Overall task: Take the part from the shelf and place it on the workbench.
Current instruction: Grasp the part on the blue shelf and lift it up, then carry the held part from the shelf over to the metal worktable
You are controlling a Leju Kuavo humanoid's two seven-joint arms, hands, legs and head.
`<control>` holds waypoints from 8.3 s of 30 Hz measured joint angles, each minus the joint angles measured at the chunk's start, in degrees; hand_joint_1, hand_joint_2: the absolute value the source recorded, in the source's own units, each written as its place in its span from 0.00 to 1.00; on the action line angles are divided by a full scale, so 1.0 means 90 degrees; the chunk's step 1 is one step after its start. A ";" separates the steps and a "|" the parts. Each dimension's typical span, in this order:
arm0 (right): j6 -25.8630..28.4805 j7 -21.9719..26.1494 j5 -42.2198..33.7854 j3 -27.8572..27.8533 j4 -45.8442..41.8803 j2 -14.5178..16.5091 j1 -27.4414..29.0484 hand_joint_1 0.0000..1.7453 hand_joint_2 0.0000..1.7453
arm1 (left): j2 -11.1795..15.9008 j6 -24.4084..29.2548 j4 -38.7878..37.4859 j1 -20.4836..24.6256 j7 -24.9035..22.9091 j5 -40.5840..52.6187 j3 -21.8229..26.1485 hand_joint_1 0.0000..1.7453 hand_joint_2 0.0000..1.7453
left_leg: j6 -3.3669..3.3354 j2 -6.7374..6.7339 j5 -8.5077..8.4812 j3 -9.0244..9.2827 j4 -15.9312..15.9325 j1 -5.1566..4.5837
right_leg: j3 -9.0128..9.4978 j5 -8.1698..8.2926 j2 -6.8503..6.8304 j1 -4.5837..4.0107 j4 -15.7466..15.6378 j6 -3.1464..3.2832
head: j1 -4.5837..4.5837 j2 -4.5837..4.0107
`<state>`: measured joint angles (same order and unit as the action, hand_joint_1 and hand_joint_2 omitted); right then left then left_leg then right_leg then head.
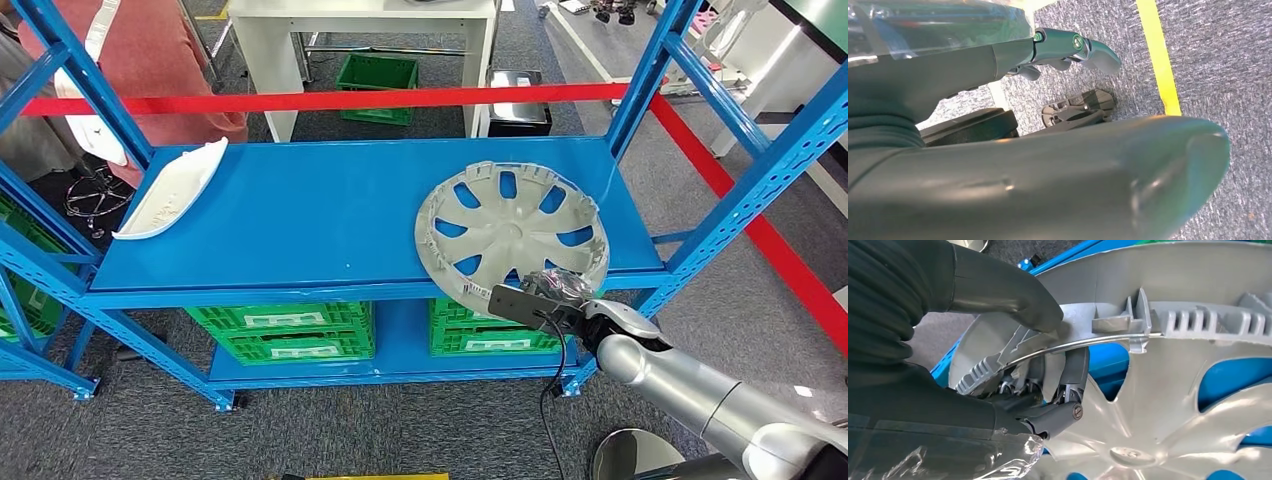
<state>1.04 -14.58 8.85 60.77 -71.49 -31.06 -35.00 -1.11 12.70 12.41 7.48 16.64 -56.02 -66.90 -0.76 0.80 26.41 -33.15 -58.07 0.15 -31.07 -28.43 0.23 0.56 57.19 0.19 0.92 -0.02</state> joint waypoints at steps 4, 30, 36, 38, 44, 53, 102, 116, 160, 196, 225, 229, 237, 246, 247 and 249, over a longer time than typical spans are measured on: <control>0.0038 -0.0050 0.0053 -0.0097 -0.0069 -0.0031 0.0088 1.00 1.00 | -0.0002 0.0000 0.0000 0.0006 -0.0002 0.0002 0.0000 0.00 0.00 | 0.0000 0.0000 0.0000 -0.0001 0.0000 0.0000 | -0.0001 0.0000 -0.0001 0.0000 0.0000 0.0000 | -0.0001 0.0000; -0.0119 -0.2276 0.0180 -0.0934 -0.3046 -0.0899 -0.1235 1.00 1.00 | -0.0012 0.0134 0.0000 -0.0013 0.0257 -0.0333 0.0234 0.00 0.00 | 0.0003 -0.0003 -0.0003 -0.0054 0.0002 -0.0003 | -0.0064 0.0006 0.0006 0.0003 0.0005 0.0003 | -0.0002 0.0000; -0.0266 -0.2569 0.0075 -0.0828 -0.3728 -0.1148 -0.2207 1.00 1.00 | -0.0060 0.0134 0.0000 -0.0010 0.0300 -0.0358 0.0330 0.00 0.00 | 0.0003 -0.0002 -0.0002 -0.0065 0.0003 -0.0002 | -0.0074 0.0005 0.0005 0.0002 0.0005 0.0004 | -0.0001 0.0000; -0.0286 -0.2599 0.0049 -0.0771 -0.3905 -0.1203 -0.2418 1.00 1.00 | -0.0074 0.0135 0.0000 -0.0007 0.0304 -0.0362 0.0349 0.00 0.00 | 0.0003 -0.0003 -0.0002 -0.0067 0.0004 -0.0002 | -0.0075 0.0005 0.0006 0.0002 0.0005 0.0004 | -0.0001 0.0000; -0.0167 -0.2614 -0.0055 -0.0685 -0.4300 -0.1296 -0.2796 1.00 1.00 | -0.0103 0.0185 0.0000 -0.0010 0.0296 -0.0353 0.0369 0.00 0.00 | 0.0003 -0.0002 -0.0002 -0.0070 0.0004 -0.0002 | -0.0077 0.0005 0.0003 0.0002 0.0004 0.0004 | -0.0001 0.0000; 0.0293 -0.2608 0.0125 -0.0542 -0.4532 -0.1335 -0.2792 1.00 1.00 | -0.0128 0.0413 0.0000 0.0014 0.0292 -0.0352 0.0382 0.00 0.00 | 0.0003 -0.0002 -0.0003 -0.0072 0.0004 -0.0002 | -0.0078 0.0005 0.0003 0.0002 0.0004 0.0004 | -0.0002 0.0000; 0.2361 -0.2650 0.0942 -0.3301 -0.6636 -0.2385 0.0529 1.00 1.00 | -0.0121 0.0390 -0.0005 -0.0176 0.0605 -0.0782 0.0868 0.00 0.00 | -0.0223 -0.0078 0.0102 0.0262 0.0218 -0.0083 | -0.1025 -0.0345 -0.0085 0.0054 0.1016 -0.0096 | -0.0014 0.0000; 0.2443 -0.2632 0.0776 -0.3744 -0.6858 -0.2535 0.1128 1.00 1.00 | -0.0152 0.0325 -0.0007 -0.0219 0.0624 -0.0820 0.0927 0.00 0.00 | 0.0178 -0.0023 0.0253 -0.0727 -0.0663 0.0006 | -0.0181 -0.0093 -0.0113 0.0124 0.0254 0.0151 | 0.0007 0.0000; 0.3116 -0.0926 0.0375 -0.5077 -0.7185 -0.2203 0.3969 1.00 1.00 | -0.0154 0.0260 -0.0011 -0.0187 0.0805 -0.1177 0.1021 0.00 0.00 | -0.0136 -0.0065 0.0488 0.0765 0.0346 -0.0164 | -0.0841 0.0496 -0.0104 0.0085 0.0213 -0.0036 | -0.0109 0.0000; 0.3746 0.0028 0.2526 -0.4249 -0.7884 -0.0727 0.4967 1.00 1.00 | -0.0136 0.0765 -0.0012 -0.0211 0.0979 -0.1490 0.1316 0.00 0.00 | -0.0143 0.0050 0.0110 0.0220 0.0193 -0.0098 | -0.0802 -0.0954 -0.0065 0.0092 0.1769 -0.0072 | 0.0018 0.0000; 0.3774 -0.0166 0.3175 -0.3528 -0.7952 -0.0574 0.4655 1.00 1.00 | -0.0107 0.0669 -0.0010 -0.0227 0.1054 -0.1485 0.1321 0.00 0.00 | -0.0082 0.0004 0.0037 -0.0016 0.0057 -0.0039 | -0.0620 -0.0946 -0.0115 0.0110 0.1472 -0.0077 | 0.0005 0.0000; 0.3832 -0.0143 0.3204 -0.3441 -0.7920 -0.0562 0.4661 1.00 1.00 | -0.0105 0.0688 -0.0010 -0.0227 0.1016 -0.1487 0.1321 0.00 0.00 | -0.0084 0.0355 0.0053 -0.0017 -0.0009 -0.0056 | -0.0672 -0.0489 0.0009 0.0102 0.1346 -0.0055 | 0.0059 0.0000; 0.3996 0.0111 0.3050 -0.3303 -0.7859 -0.0508 0.4681 1.00 1.00 | -0.0095 0.0615 -0.0011 -0.0263 0.0913 -0.1525 0.1319 0.00 0.00 | 0.0192 0.0536 0.0156 -0.0301 -0.0309 -0.0028 | -0.0222 -0.0126 0.0210 0.0161 0.0277 0.0118 | 0.0032 0.0000; 0.4104 0.0939 0.2259 -0.3117 -0.7579 -0.0248 0.4497 1.00 1.00 | -0.0093 0.0508 -0.0010 -0.0225 0.0848 -0.1545 0.1319 0.00 0.00 | 0.0239 -0.0353 0.0069 -0.0343 -0.0523 -0.0027 | -0.0063 -0.0225 -0.0547 0.0137 0.0237 0.0114 | -0.0136 0.0000; 0.4110 0.1041 0.2189 -0.3090 -0.7530 -0.0203 0.4486 1.00 1.00 | -0.0091 0.0497 -0.0010 -0.0210 0.0877 -0.1545 0.1319 0.00 0.00 | 0.0181 -0.0492 0.0011 -0.0207 -0.0254 -0.0074 | -0.0046 -0.0237 -0.0615 0.0122 0.0228 0.0084 | -0.0148 0.0000; 0.4127 0.1168 0.2090 -0.3034 -0.7434 -0.0130 0.4462 1.00 1.00 | -0.0089 0.0474 -0.0010 -0.0195 0.0936 -0.1547 0.1320 0.00 0.00 | 0.0083 -0.0567 0.0030 -0.0148 -0.0098 -0.0143 | -0.0018 -0.0245 -0.0766 0.0091 0.0195 0.0021 | -0.0151 0.0000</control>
<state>38.18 -4.07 27.66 33.47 -138.39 -32.23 5.16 -1.91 16.96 12.33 5.73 25.07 -69.94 -55.02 -0.01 -4.30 26.68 -34.48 -58.95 -1.14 -31.24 -30.63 -6.67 1.38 58.94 0.38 -0.43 -0.02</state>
